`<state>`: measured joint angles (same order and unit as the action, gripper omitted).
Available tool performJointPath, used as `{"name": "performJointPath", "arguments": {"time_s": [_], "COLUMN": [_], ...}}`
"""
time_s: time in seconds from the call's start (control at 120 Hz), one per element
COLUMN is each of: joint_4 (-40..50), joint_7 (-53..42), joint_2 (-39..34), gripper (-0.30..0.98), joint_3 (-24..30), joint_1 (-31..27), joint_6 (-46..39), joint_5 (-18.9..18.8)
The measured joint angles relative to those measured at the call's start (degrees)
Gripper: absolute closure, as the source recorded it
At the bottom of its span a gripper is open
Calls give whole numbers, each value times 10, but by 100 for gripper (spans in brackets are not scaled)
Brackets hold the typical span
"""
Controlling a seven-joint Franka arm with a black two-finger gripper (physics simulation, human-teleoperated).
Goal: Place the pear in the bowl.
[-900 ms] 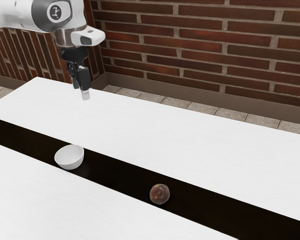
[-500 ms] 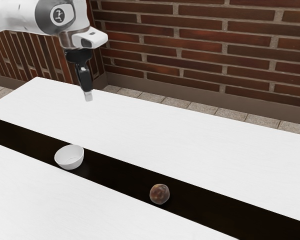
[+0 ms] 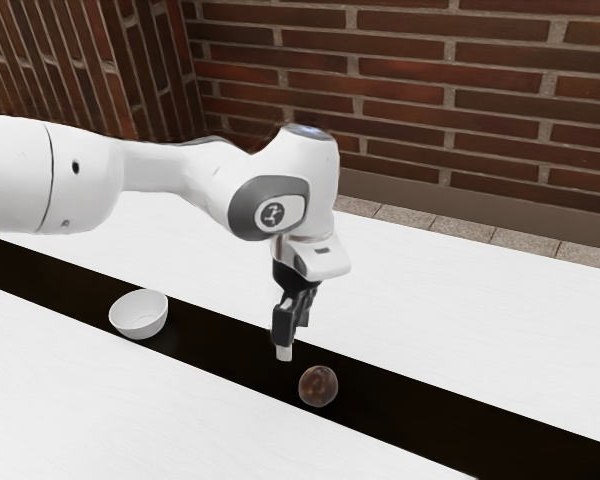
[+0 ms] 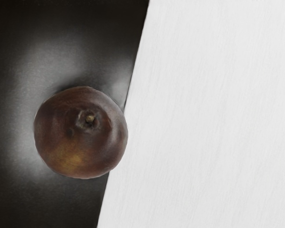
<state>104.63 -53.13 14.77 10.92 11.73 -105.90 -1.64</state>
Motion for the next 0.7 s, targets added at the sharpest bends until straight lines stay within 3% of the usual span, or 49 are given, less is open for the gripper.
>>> {"name": "performJointPath", "arguments": {"time_s": [0.15, 0.267, 0.7], "joint_4": [16, 18, 39], "joint_7": [-26, -39, -46], "joint_2": [41, 62, 94], "gripper": [0, 0, 0], "joint_3": [26, 28, 24], "joint_1": [4, 0, -20], "joint_6": [-92, -133, -178], "joint_5": [-22, -1, 11]}}
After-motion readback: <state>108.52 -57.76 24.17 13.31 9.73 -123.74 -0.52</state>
